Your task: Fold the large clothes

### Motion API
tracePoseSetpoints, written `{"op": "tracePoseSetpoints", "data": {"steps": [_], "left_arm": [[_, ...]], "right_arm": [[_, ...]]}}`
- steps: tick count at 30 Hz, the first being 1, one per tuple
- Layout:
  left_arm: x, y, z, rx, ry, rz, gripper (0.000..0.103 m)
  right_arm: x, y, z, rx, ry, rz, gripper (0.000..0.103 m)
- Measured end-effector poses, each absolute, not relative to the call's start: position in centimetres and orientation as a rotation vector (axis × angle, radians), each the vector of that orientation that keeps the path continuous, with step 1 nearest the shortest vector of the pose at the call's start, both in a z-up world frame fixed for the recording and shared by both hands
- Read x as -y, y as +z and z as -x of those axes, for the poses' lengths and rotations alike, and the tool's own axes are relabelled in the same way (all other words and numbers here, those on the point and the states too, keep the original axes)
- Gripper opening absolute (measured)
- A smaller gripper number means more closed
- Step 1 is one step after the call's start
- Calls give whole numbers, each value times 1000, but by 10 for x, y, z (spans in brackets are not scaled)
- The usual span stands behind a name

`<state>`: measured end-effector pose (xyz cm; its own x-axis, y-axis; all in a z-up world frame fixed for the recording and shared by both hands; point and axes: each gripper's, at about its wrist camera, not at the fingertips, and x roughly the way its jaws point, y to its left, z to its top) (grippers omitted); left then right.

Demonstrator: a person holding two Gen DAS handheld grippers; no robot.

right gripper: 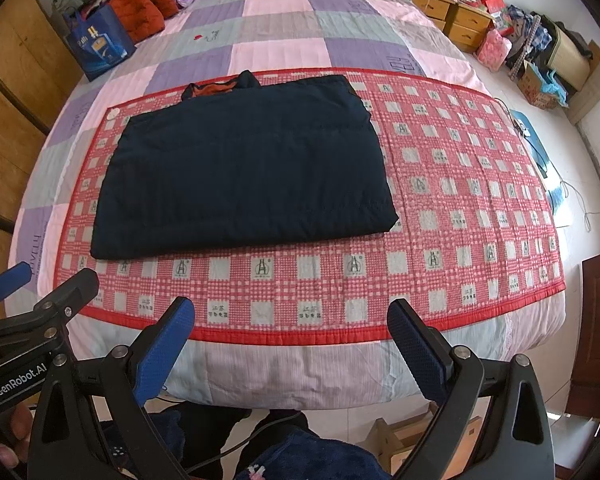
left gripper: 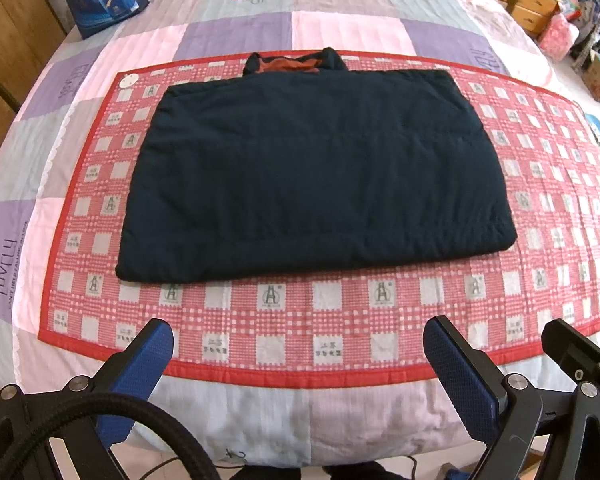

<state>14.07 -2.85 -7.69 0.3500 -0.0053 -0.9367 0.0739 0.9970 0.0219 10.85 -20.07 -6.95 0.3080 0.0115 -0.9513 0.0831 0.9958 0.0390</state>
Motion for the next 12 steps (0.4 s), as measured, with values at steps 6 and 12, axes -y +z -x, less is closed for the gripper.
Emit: {"op": "tracePoseSetpoints", "data": {"steps": [6,12], "left_arm": [[27,-77,-141,-1212,-53,-64,103],[34,-76,-139,-1200,-54,-65,103]], "right_arm": [[202,-69,-108,-1256,-46,-85,99],[203,-69,-107,-1253,-44,-86,99]]}}
